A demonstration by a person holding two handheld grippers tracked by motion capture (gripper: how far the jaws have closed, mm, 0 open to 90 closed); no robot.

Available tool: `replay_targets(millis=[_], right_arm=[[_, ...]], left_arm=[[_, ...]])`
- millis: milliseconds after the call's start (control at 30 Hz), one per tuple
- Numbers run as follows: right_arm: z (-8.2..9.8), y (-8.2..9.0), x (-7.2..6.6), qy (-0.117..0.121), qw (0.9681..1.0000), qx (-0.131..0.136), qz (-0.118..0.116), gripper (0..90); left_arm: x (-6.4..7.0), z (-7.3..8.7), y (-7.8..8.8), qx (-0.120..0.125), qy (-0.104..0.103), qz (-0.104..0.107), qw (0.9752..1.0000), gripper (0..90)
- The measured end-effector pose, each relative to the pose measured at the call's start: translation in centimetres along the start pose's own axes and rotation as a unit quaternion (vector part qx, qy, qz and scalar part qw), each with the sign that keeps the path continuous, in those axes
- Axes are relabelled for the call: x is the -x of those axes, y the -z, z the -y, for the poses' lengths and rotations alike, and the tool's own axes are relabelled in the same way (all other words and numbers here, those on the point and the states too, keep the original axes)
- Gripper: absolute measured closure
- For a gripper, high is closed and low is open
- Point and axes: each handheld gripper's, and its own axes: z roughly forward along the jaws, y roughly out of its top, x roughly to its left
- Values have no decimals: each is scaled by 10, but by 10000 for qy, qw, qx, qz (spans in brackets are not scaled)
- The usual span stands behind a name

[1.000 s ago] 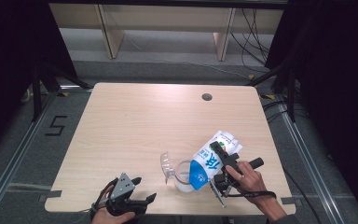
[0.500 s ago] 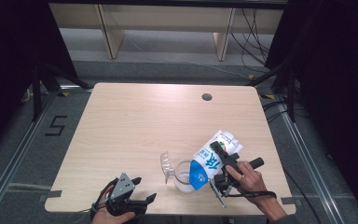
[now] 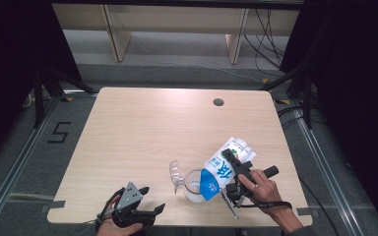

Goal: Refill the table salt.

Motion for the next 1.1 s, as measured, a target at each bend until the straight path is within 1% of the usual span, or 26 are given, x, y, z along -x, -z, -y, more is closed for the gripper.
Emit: replay_targets(millis=[33, 67, 100, 167, 200, 300, 333, 400, 467, 500, 533, 567, 667, 700, 767, 867, 900, 1100], right_arm=[[0, 0, 0, 31, 10000, 7, 4, 542], [0, 0, 0, 26, 10000, 3, 2, 543], [0, 0, -1, -76, 10000, -25, -19, 543], [0, 0, -1, -88, 10000, -26, -16, 543], [0, 0, 1, 12, 10000, -5, 15, 543], [0, 0, 1, 19, 10000, -5, 19, 544], [-1, -1, 3, 162, 9998, 92, 78, 544], [-1, -1, 3, 165, 9998, 87, 75, 544], [-1, -1, 3, 184, 9998, 89, 78, 547], [-1, -1, 0, 41, 10000, 68, 29, 548], [-1, -1, 1, 45, 10000, 69, 29, 548], [-1, -1, 3, 183, 9998, 82, 76, 549], [-1, -1, 3, 179, 9998, 81, 76, 549], [0, 0, 1, 80, 10000, 12, 34, 550], [0, 0, 1, 55, 10000, -10, 29, 550], [0, 0, 1, 64, 10000, -14, 25, 551], [-1, -1, 3, 221, 9997, 92, 106, 552], [-1, -1, 4, 227, 9996, 90, 104, 555]], left_arm=[[-1, 0, 0, -14, -82, 6, 10000, 222], [0, 0, 0, 1, -66, -2, 10000, 222], [-1, 0, 0, -4, -74, 8, 10000, 222], [0, 0, 0, -2, -58, 5, 10000, 222], [0, 0, 0, 2, -4, 4, 10000, 222], [0, 0, 0, 1, 24, 2, 10000, 222], [0, 0, 0, 2, 24, 5, 10000, 222], [-1, 0, 0, 1, -69, -2, 10000, 222], [-1, 0, 0, -2, -76, 9, 10000, 222], [-1, 0, 0, 0, -64, -3, 10000, 222], [-1, 0, 0, 0, -64, -3, 10000, 222], [-1, 0, 0, 1, -62, -3, 10000, 222], [0, 0, 0, 0, -53, 0, 10000, 222], [0, 0, 0, -6, 12, -18, 10000, 222], [0, 0, 0, -2, -51, -11, 10000, 222], [0, 0, 0, 2, -52, -10, 10000, 222], [0, 0, 0, 2, -53, -10, 10000, 222], [0, 0, 0, 9, -43, -15, 10000, 222]])
